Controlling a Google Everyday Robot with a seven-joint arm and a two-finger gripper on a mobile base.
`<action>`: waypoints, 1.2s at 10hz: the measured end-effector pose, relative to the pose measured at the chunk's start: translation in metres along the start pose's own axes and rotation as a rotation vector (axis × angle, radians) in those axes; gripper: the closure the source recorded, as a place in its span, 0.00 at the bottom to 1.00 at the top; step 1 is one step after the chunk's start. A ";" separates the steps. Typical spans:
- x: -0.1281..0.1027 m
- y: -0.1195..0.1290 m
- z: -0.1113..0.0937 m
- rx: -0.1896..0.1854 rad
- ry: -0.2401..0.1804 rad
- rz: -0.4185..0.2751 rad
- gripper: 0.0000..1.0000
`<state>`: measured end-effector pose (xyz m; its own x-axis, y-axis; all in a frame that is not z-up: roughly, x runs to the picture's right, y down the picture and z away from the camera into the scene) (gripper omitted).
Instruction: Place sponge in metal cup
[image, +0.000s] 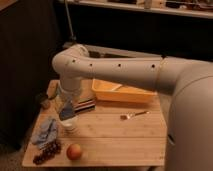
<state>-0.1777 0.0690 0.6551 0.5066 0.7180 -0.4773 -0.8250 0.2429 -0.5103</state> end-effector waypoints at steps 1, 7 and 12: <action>-0.008 0.006 0.004 -0.010 0.000 -0.003 1.00; -0.007 0.003 0.003 -0.005 0.000 0.006 1.00; -0.039 0.001 0.006 -0.007 -0.001 -0.009 1.00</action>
<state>-0.1994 0.0453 0.6775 0.5140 0.7166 -0.4714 -0.8183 0.2450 -0.5199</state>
